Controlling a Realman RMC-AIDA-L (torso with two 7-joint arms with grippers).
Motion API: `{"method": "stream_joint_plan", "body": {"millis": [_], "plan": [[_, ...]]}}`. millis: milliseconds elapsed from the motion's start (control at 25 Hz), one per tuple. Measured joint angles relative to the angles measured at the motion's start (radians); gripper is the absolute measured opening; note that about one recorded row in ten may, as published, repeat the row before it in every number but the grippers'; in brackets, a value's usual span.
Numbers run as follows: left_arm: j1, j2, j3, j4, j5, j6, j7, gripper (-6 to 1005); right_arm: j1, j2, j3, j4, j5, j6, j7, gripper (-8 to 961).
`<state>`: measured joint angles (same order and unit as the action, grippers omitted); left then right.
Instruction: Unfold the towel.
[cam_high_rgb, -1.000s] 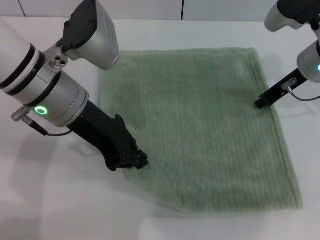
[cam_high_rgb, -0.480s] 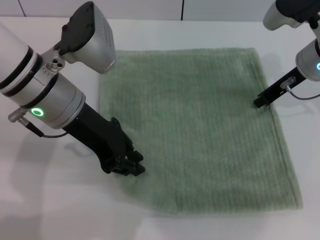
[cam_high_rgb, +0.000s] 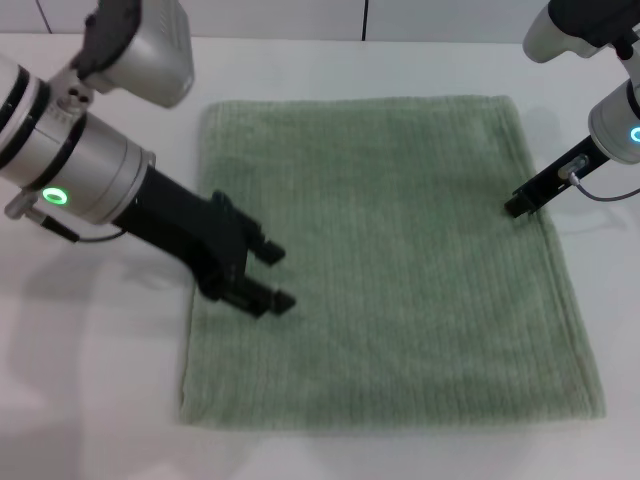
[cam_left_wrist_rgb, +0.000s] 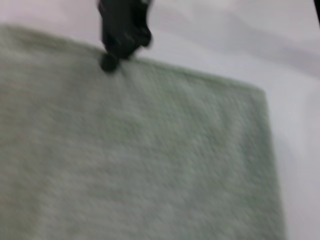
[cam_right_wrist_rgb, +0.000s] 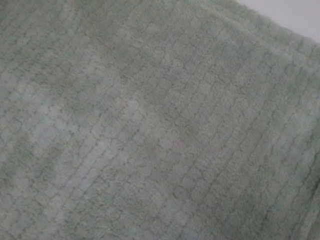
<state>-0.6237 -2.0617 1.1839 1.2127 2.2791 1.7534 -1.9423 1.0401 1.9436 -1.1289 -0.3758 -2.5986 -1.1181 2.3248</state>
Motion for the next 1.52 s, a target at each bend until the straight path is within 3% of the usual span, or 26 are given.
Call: {"method": "stream_joint_plan", "body": {"millis": [120,320,440,600,640,680,760,800,840,920,1000,1040,1120,1200,1240,1280,1400,1440,1520], "plan": [[0.003,-0.003,-0.03,-0.035,-0.05,-0.09,0.039,555,0.001,0.0,0.0,0.0,0.0,0.0,0.001,0],[0.003,-0.003,-0.031,-0.051,-0.073,-0.122,0.048,608,0.002,0.0,0.0,0.0,0.0,0.0,0.003,-1],[0.006,-0.002,-0.051,-0.107,-0.17,-0.217,0.1,615,0.002,0.0,0.0,0.0,0.0,0.0,0.003,-1],[0.006,-0.002,-0.051,-0.107,-0.17,-0.217,0.1,609,0.003,0.0,0.0,0.0,0.0,0.0,0.003,0],[0.024,-0.002,-0.096,-0.149,-0.299,-0.292,0.16,607,0.003,0.0,0.0,0.0,0.0,0.0,0.004,0],[0.024,-0.002,-0.096,-0.149,-0.299,-0.292,0.16,607,0.003,0.0,0.0,-0.001,0.0,0.0,0.004,0],[0.059,-0.004,-0.142,-0.239,-0.527,-0.405,0.242,606,0.005,0.0,0.0,-0.003,0.0,0.0,0.007,-1],[0.059,-0.004,-0.142,-0.239,-0.527,-0.405,0.242,606,0.007,0.0,0.0,-0.005,-0.004,0.0,0.013,-1],[0.07,-0.004,-0.147,-0.355,-0.71,-0.492,0.315,606,0.012,0.0,0.0,-0.017,-0.026,-0.002,0.033,-1],[0.068,-0.002,-0.152,-0.442,-0.815,-0.534,0.374,606,0.014,0.002,0.0,-0.03,-0.043,-0.003,0.049,-1],[0.063,-0.002,-0.159,-0.491,-0.867,-0.55,0.411,605,0.015,0.012,0.0,-0.074,-0.091,-0.008,0.087,0],[0.046,-0.003,-0.19,-0.607,-0.986,-0.583,0.508,605,0.013,0.029,0.0,-0.126,-0.146,-0.008,0.122,0],[0.034,-0.005,-0.214,-0.675,-1.056,-0.601,0.573,605,0.01,0.04,0.0,-0.16,-0.184,-0.009,0.144,0],[0.028,-0.006,-0.226,-0.716,-1.106,-0.614,0.619,604,-0.006,0.076,-0.006,-0.263,-0.272,-0.007,0.19,-1],[0.017,-0.007,-0.241,-0.779,-1.2,-0.64,0.703,604,-0.035,0.106,-0.034,-0.367,-0.316,-0.003,0.217,-1],[0.012,-0.007,-0.246,-0.808,-1.242,-0.654,0.745,604,-0.035,0.106,-0.034,-0.367,-0.316,-0.003,0.217,-1],[0.002,-0.007,-0.249,-0.85,-1.308,-0.684,0.813,604,-0.094,0.129,-0.117,-0.532,-0.323,0.029,0.267,-1],[-0.005,-0.007,-0.25,-0.872,-1.36,-0.719,0.859,603,-0.143,0.134,-0.176,-0.623,-0.322,0.086,0.313,-1],[-0.013,-0.009,-0.25,-0.894,-1.41,-0.746,0.902,603,-0.175,0.136,-0.213,-0.669,-0.322,0.122,0.336,-1]]}}
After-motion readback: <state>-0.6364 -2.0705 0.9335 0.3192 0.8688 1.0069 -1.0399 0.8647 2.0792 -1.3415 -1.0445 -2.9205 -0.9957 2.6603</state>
